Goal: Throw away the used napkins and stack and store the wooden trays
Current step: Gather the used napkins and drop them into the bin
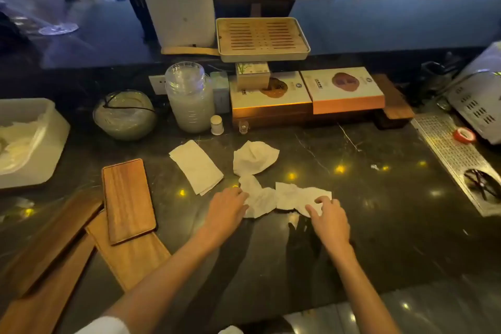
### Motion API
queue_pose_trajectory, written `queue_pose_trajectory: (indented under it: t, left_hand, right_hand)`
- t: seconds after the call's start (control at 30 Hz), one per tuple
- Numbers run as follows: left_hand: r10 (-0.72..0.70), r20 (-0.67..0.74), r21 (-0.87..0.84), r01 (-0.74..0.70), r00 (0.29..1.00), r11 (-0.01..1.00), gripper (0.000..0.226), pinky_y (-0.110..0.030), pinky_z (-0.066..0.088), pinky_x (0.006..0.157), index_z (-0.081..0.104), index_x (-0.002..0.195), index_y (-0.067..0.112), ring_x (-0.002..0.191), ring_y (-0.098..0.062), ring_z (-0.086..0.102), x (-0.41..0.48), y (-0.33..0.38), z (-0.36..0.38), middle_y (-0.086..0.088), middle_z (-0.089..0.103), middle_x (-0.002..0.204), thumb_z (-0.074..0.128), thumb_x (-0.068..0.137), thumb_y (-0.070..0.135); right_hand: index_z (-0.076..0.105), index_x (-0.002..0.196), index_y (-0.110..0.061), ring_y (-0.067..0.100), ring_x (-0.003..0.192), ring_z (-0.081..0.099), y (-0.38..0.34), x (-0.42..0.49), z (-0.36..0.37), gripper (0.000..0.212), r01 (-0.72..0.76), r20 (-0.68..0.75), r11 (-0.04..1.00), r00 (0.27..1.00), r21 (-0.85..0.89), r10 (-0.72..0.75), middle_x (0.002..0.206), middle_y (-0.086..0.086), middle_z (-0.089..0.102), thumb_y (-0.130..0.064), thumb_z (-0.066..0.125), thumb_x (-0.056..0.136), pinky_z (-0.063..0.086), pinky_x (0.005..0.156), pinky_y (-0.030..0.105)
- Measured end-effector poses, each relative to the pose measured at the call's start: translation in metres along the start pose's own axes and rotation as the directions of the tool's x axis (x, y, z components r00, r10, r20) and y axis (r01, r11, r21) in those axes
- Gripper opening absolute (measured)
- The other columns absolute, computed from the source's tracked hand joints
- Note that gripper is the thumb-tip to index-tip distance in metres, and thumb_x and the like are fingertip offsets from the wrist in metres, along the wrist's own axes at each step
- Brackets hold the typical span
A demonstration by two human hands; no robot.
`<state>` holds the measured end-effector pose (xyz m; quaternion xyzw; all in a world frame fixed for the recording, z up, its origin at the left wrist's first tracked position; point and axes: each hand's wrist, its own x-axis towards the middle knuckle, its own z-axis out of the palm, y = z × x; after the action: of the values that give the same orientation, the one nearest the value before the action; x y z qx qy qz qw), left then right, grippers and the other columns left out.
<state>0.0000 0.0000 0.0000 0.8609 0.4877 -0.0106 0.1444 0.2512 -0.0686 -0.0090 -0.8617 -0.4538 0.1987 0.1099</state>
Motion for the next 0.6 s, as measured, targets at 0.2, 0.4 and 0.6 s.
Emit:
queue_pose_trajectory:
  t: [0.2, 0.4, 0.6]
  left_hand:
    - [-0.184, 0.136, -0.023, 0.189, 0.973, 0.982, 0.035, -0.041, 0.043, 0.1, 0.045, 0.134, 0.016, 0.13, -0.028, 0.042, 0.064, 0.041, 0.04, -0.009, 0.043, 0.143, 0.045, 0.1, 0.02]
    - [-0.226, 0.127, -0.015, 0.229, 0.966, 0.973, 0.04, -0.039, 0.044, 0.105, 0.041, 0.137, 0.014, 0.135, -0.028, 0.038, 0.076, 0.043, 0.063, -0.011, 0.039, 0.147, 0.049, 0.098, 0.016]
    - [-0.217, 0.106, -0.093, 0.227, 0.97, 0.97, 0.034, -0.036, 0.045, 0.103, 0.046, 0.133, 0.013, 0.132, -0.025, 0.04, 0.069, 0.033, 0.073, -0.01, 0.041, 0.146, 0.049, 0.099, 0.014]
  right_hand:
    - [0.042, 0.136, -0.021, 0.036, 0.123, 0.044, -0.017, 0.057, 0.041, 0.055, -0.051, 0.213, 0.996, 0.975, -0.076, 0.066, 0.138, 0.013, 0.043, -0.05, 0.055, 0.092, 0.044, 0.095, 0.046]
    - [0.043, 0.134, -0.024, 0.031, 0.114, 0.049, -0.007, 0.063, 0.06, 0.049, 0.083, 0.14, 0.966, 0.989, -0.245, -0.049, 0.128, 0.009, 0.05, -0.046, 0.057, 0.093, 0.048, 0.086, 0.041]
    - [0.05, 0.136, -0.022, 0.026, 0.112, 0.054, 0.005, 0.063, 0.062, 0.039, 0.225, 0.119, 0.954, 0.972, -0.196, -0.205, 0.127, 0.006, 0.057, -0.025, 0.056, 0.097, 0.053, 0.08, 0.034]
